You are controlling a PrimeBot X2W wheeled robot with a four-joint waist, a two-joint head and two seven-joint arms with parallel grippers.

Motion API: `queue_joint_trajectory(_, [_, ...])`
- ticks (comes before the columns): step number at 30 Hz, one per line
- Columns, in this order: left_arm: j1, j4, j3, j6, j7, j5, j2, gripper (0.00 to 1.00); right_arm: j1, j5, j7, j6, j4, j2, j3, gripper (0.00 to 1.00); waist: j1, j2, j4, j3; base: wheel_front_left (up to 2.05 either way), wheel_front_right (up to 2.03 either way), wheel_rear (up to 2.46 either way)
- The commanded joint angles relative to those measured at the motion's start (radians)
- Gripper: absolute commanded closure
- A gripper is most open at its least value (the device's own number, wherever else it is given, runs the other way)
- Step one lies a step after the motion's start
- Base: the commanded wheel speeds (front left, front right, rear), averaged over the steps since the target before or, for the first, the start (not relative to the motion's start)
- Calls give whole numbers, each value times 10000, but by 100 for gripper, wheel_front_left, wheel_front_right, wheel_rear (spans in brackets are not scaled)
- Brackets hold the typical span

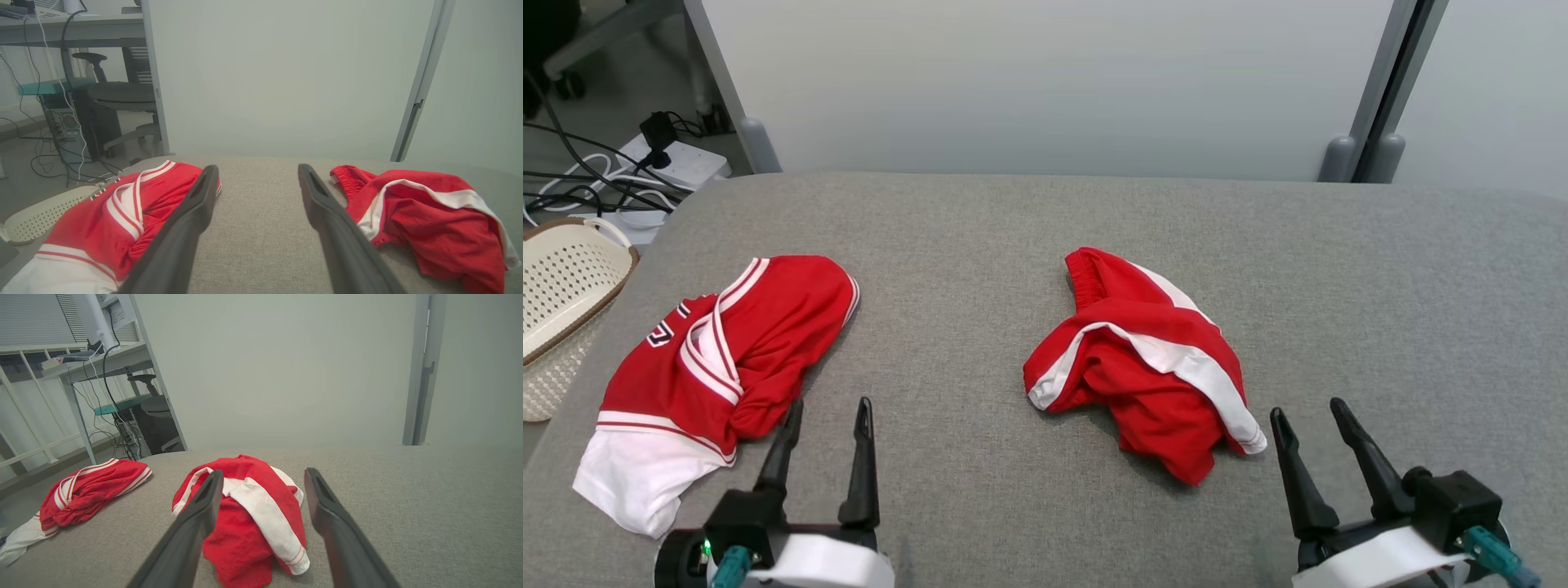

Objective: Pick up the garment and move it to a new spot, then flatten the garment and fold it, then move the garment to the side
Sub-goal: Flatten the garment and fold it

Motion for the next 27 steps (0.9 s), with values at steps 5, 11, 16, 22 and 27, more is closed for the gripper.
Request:
queue_joint_trajectory(5, [102,-185,133,-190,-59,53,65,0,136,-255,-132,14,-234,-62,143,0,0,0,84,-178,0,0,0])
queue_joint_trajectory(11, [48,-9,51,-237,-59,67,65,0,255,-302,-132,14,-131,-40,145,0,0,0,154,-222,0,0,0])
queue_joint_trajectory(16, [-56,116,16,-244,-59,96,65,0,237,-123,-132,14,21,-6,208,0,0,0,168,-228,0,0,0])
queue_joint_trajectory(22, [-247,170,-84,-211,-59,44,65,0,87,72,-132,14,179,29,181,0,0,0,196,-279,0,0,0])
queue_joint_trajectory(27, [-335,426,-309,-252,-59,-69,65,0,-54,4,-132,14,863,-1,74,0,0,0,227,-256,0,0,0])
